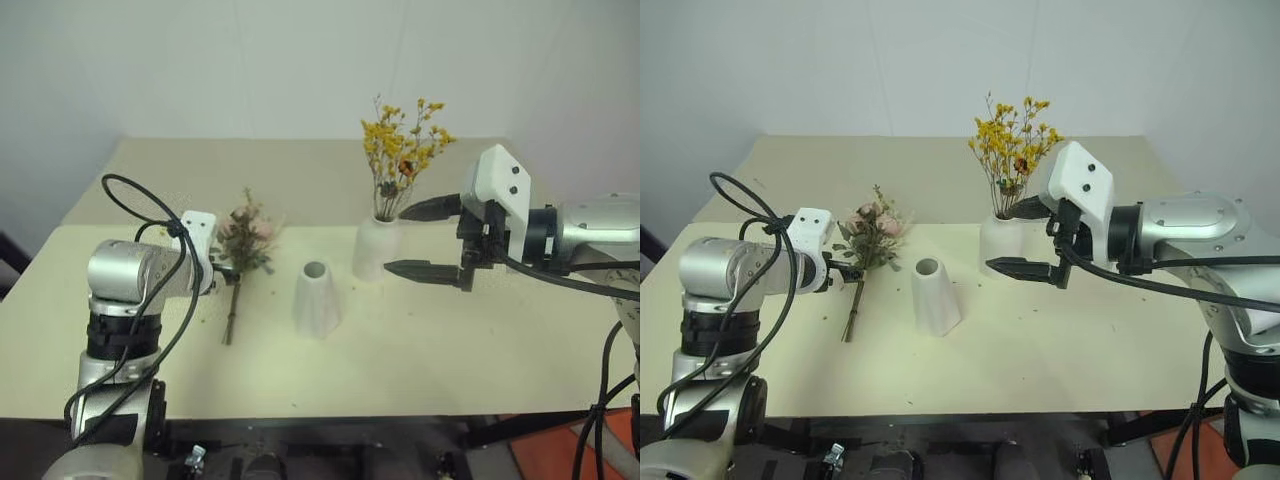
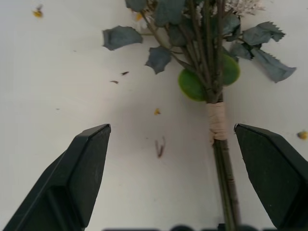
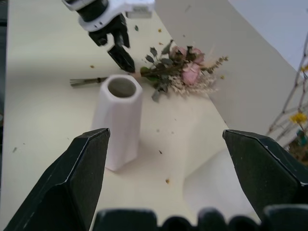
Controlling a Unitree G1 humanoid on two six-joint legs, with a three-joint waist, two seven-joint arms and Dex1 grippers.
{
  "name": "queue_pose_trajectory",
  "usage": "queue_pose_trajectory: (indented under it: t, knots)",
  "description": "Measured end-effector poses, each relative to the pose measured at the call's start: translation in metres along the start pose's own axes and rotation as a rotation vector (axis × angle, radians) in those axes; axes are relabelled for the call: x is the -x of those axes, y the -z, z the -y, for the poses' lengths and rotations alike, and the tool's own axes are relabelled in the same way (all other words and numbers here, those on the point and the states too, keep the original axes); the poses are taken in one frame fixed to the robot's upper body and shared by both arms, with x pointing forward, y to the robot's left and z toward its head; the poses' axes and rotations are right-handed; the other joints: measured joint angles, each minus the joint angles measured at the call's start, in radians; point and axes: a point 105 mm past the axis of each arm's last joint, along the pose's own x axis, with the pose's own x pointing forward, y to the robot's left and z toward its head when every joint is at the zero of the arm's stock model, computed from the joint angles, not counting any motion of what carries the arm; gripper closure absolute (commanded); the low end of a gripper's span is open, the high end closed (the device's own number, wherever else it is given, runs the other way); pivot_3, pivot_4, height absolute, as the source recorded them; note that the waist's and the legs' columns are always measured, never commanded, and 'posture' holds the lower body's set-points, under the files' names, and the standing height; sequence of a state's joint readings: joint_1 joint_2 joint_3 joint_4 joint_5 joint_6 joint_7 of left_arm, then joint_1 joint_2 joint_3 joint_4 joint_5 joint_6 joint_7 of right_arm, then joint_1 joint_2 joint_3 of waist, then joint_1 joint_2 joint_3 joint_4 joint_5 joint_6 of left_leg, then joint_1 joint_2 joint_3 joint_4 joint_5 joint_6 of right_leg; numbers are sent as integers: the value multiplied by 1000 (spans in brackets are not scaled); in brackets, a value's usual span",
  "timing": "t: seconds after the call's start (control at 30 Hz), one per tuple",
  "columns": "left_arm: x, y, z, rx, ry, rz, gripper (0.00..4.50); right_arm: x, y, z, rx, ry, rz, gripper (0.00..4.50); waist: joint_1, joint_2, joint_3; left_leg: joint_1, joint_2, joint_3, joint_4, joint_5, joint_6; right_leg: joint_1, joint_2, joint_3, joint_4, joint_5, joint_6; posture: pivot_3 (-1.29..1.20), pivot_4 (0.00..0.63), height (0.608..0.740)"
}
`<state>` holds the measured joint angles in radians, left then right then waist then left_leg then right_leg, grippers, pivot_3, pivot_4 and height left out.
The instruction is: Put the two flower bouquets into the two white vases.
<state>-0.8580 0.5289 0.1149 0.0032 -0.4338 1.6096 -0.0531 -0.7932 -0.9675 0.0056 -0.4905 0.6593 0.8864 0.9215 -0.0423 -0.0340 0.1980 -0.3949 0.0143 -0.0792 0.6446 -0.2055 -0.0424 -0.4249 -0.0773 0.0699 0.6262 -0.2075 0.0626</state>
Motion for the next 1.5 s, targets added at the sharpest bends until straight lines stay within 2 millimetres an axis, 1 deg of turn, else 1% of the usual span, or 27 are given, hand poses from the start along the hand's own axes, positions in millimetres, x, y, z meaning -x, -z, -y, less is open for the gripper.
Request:
queue_pose_trajectory:
  t: [0.1,0.3,0.43,0.63,0.73,0.77,0.8,1.0,1.2,1.23,1.3,1.37,1.4,1.5]
  knots:
    - [-2,-2,8,-13,48,-31,0,-2,-2,-1,8,-12,-2,47,0,0,0,0,0,0,0,0,0,0,0,0,0,0,0,0,150,740]
    - [-15,14,15,-14,104,-154,0,-3,-1,-1,14,0,-13,47,-2,0,0,0,0,0,0,0,0,-1,0,0,1,0,0,0,150,740]
    - [-15,7,19,-16,105,-160,0,-5,0,-2,16,17,-9,47,0,0,0,0,0,0,0,0,0,0,0,0,0,0,0,0,150,740]
    - [-24,5,37,-32,118,-192,0,-8,0,2,8,69,3,47,1,0,0,-1,0,0,0,0,0,-1,0,0,0,1,-2,0,150,740]
    - [-25,2,38,-29,108,-194,0,-9,4,2,-7,72,-4,47,-2,0,0,-1,0,0,0,0,0,-1,0,0,0,1,-2,0,150,740]
    - [-26,2,37,-25,100,-196,391,-9,6,2,-11,73,-6,0,-3,0,0,-1,0,0,0,0,0,-1,0,0,0,1,-2,0,150,740]
    - [-27,3,37,-26,88,-198,515,-9,6,2,-12,74,-7,0,-3,0,0,-1,0,0,0,0,0,-1,0,0,0,1,-2,0,150,740]
    - [-31,3,30,-29,35,-197,2396,-10,9,-1,-21,84,-17,0,-1,0,0,-1,0,0,0,0,0,-1,0,0,0,1,-2,0,150,740]
    - [-34,0,30,-33,12,-177,4272,-11,12,-1,-31,90,-16,0,0,0,0,-1,0,0,0,0,0,-1,0,0,0,1,-2,0,150,740]
    - [-35,-1,29,-34,5,-174,4388,-11,13,-1,-35,91,-19,0,0,0,0,-1,0,0,0,0,0,-1,0,0,0,1,-2,0,150,740]
    - [-36,-3,27,-40,-16,-157,4388,-11,14,-1,-40,92,-21,0,-1,0,0,-1,0,0,0,0,0,-1,0,0,0,1,-2,0,150,740]
    - [-39,-10,23,-47,-65,-88,4388,-11,14,-1,-40,93,-21,0,0,0,0,-1,0,0,0,0,0,-1,0,0,0,2,-4,0,150,740]
    - [-40,-14,20,-41,-91,-60,4388,-11,14,-1,-39,94,-21,0,0,0,0,-1,0,0,0,0,0,-1,0,0,0,4,-7,0,150,740]
    - [-38,-27,6,9,-155,40,4388,-12,14,-1,-39,97,-20,0,0,0,0,-1,0,0,0,0,0,-1,0,0,0,5,-7,0,150,740]
